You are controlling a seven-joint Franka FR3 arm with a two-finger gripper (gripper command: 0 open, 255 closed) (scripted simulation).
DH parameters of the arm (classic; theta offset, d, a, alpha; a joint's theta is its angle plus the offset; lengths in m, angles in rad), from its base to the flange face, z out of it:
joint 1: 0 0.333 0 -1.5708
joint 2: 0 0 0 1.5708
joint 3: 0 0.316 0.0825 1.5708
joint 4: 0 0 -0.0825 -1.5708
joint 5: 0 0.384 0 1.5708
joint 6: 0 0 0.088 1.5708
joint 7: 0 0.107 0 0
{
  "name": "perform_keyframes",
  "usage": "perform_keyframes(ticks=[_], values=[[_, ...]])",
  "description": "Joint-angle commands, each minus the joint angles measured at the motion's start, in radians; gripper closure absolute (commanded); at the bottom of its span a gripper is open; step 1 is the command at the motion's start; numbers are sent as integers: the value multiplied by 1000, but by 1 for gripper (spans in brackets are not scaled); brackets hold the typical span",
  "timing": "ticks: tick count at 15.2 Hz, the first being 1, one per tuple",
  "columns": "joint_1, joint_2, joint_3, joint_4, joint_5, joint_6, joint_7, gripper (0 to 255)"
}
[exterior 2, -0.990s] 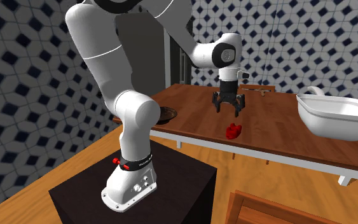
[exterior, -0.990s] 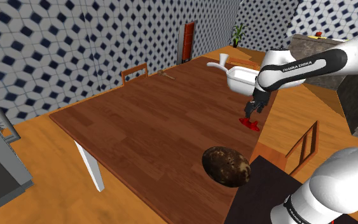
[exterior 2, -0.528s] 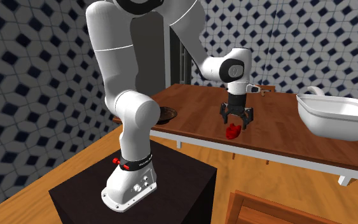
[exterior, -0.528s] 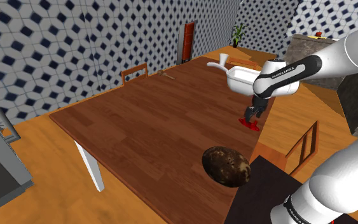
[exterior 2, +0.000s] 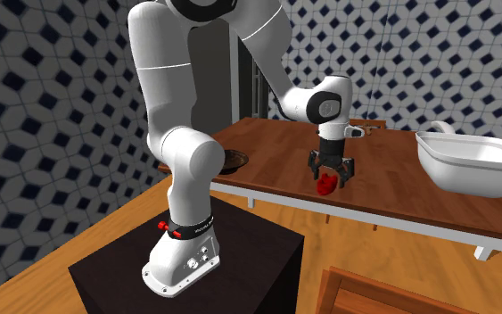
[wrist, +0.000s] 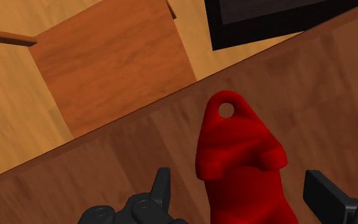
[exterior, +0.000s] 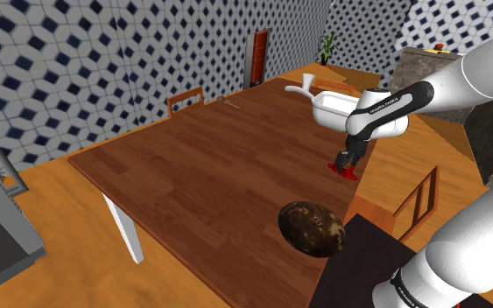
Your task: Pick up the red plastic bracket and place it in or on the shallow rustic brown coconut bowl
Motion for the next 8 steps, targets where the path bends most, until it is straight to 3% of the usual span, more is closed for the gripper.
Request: perform_keyframes(ticks=[1,3,4,8], values=[[0,1,0,0,0,1,0,0],[0,1,0,0,0,1,0,0],[0,1,0,0,0,1,0,255],[0,0,0,0,0,1,0,255]])
